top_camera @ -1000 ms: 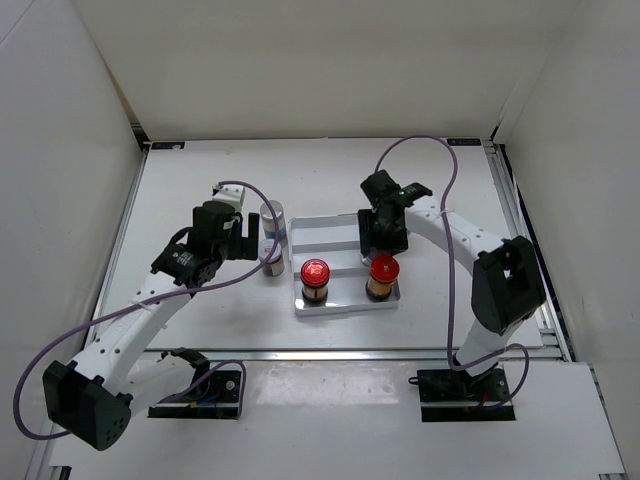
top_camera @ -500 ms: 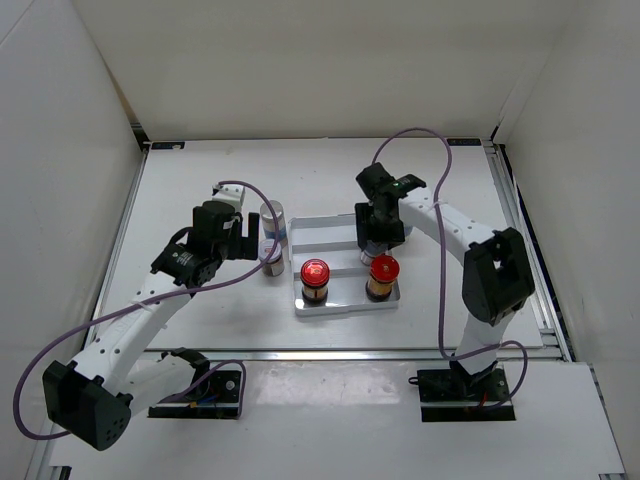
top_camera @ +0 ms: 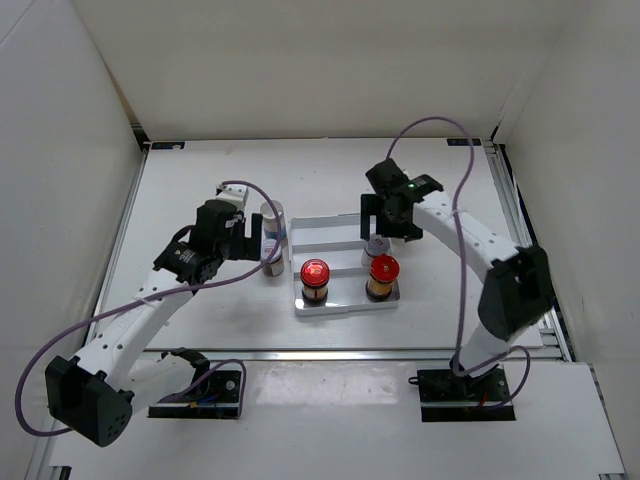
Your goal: Organize the condiment bottles
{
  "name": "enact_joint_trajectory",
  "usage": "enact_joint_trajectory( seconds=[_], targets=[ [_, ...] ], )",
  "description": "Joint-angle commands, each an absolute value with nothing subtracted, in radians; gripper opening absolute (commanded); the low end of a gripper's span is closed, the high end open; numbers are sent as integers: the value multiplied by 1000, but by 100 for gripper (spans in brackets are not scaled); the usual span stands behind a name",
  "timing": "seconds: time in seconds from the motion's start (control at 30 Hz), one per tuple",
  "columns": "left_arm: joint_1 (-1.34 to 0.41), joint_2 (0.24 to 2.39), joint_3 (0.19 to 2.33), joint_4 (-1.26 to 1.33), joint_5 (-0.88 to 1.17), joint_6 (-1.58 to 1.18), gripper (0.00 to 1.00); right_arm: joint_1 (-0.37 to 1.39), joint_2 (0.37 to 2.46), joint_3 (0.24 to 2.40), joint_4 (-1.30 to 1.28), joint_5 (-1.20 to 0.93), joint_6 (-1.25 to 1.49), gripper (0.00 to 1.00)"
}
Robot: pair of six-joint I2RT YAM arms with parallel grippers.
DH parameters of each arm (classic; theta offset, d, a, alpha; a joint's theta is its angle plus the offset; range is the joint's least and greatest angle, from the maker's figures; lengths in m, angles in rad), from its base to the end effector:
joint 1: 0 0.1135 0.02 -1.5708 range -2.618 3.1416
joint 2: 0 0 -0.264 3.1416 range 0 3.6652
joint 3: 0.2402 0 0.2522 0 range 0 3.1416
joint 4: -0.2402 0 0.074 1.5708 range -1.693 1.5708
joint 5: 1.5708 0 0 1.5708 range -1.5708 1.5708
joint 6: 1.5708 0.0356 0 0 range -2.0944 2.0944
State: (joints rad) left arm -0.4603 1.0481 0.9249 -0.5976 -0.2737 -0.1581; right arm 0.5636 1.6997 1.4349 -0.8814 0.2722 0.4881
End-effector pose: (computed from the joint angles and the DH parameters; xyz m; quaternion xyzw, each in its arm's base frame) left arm 0.2014 -0.0891 0.3002 0.0803 0.9007 -0.0059 0.4269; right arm 0.3015 0.1792 0.2704 -0.0080 0.9689 -0.0099 0.2471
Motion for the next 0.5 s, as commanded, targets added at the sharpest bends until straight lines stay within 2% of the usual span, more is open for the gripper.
enact_joint_trajectory(
  seconds=[0.0,0.13,0.23,0.47],
  targets=[
    [-457,1040,960,-586,-183,-176,100,561,1508,1445,-882,364,500,100],
    [-457,1031,960,-574,-17,-270,100,561,1344,1395,-882,310,433,100],
    [-466,1061,937,-520,21,-321,100,561,1189,1333,-926,287,397,100],
    [-524,1218,937,-488,-18,-330,100,561,956,1218,-1106,354,388,100]
  ],
)
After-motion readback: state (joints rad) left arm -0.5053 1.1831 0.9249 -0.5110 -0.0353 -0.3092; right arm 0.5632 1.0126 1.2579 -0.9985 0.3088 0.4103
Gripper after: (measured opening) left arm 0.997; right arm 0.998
